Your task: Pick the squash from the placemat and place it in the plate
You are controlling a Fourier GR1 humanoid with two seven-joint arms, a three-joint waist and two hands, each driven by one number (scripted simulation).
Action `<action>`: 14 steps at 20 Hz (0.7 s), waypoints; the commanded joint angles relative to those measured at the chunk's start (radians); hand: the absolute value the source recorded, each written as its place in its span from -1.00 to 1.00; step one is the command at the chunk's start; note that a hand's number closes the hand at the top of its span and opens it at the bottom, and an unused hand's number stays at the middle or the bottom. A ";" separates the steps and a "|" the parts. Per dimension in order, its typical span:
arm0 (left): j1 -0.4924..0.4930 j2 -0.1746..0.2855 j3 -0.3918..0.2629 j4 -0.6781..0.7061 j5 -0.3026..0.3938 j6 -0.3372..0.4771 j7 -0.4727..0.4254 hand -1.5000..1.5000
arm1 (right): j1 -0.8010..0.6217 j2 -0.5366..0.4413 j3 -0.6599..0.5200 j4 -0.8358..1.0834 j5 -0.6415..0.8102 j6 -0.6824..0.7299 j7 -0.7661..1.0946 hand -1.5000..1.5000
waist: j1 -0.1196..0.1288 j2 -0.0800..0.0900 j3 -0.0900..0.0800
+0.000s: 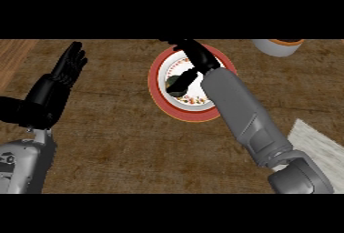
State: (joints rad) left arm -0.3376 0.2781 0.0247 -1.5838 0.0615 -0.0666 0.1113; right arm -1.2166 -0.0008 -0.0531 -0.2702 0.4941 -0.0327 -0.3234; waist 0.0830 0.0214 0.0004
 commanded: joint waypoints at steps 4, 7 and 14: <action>0.004 0.016 0.031 -0.019 0.018 -0.004 0.038 0.00 | -0.051 -0.003 -0.136 0.007 -0.170 0.030 -0.039 -1.00 | -0.027 -0.005 0.000; -0.007 0.001 0.027 0.025 -0.016 0.019 0.004 0.00 | -0.058 -0.048 -0.188 0.014 -0.218 0.069 -0.050 -1.00 | -0.041 -0.002 0.000; 0.041 0.000 0.032 -0.008 -0.008 0.001 -0.013 0.00 | -0.007 -0.199 -0.258 0.053 -0.272 0.153 -0.083 -1.00 | -0.038 -0.002 0.000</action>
State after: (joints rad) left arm -0.3136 0.2815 0.0558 -1.5910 0.0580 -0.0627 0.1118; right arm -1.2511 -0.1265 -0.2740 -0.2342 0.2510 0.0774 -0.3757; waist 0.0470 0.0177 0.0004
